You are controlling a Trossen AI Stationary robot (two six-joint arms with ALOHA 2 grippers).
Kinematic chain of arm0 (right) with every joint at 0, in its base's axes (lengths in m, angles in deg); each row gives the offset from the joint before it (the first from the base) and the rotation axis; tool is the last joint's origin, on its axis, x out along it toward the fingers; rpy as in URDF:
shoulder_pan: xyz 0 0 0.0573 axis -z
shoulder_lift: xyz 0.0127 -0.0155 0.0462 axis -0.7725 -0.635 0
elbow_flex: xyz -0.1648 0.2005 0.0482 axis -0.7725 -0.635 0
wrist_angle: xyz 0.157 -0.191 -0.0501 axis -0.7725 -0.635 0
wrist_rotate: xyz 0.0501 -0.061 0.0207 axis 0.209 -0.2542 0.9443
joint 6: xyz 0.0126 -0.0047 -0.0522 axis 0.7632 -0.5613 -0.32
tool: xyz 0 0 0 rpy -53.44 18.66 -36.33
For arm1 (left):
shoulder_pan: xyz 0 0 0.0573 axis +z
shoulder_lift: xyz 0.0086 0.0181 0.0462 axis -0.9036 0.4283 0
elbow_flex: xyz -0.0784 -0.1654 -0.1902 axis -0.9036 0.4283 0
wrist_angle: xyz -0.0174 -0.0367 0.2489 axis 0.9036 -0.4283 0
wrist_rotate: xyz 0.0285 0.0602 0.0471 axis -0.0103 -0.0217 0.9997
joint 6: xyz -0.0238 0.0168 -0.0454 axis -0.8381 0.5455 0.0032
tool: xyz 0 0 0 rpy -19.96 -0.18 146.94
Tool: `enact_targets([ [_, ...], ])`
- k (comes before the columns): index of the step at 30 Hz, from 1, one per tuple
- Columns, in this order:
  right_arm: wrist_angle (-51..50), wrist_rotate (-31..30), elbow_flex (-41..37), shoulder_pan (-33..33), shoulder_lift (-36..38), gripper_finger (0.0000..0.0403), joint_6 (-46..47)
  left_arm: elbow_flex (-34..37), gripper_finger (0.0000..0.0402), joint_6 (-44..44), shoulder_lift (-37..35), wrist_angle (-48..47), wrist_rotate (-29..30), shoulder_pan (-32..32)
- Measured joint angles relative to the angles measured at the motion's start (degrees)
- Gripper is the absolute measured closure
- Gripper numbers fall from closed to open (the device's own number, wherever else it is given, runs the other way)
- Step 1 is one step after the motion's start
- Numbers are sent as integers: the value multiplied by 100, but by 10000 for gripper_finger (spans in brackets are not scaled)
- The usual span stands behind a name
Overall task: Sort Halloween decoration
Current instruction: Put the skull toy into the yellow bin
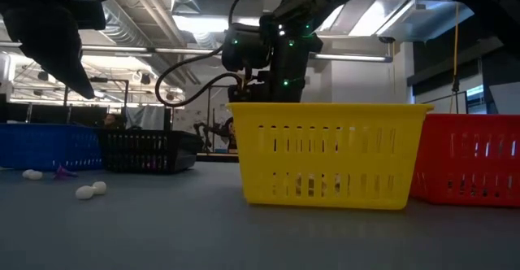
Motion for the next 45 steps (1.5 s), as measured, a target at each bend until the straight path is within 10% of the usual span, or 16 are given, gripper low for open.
enact_targets([
  [45,-1742,292,1530,-926,140,358,-11,2,285,0,0,0,1,-1],
])
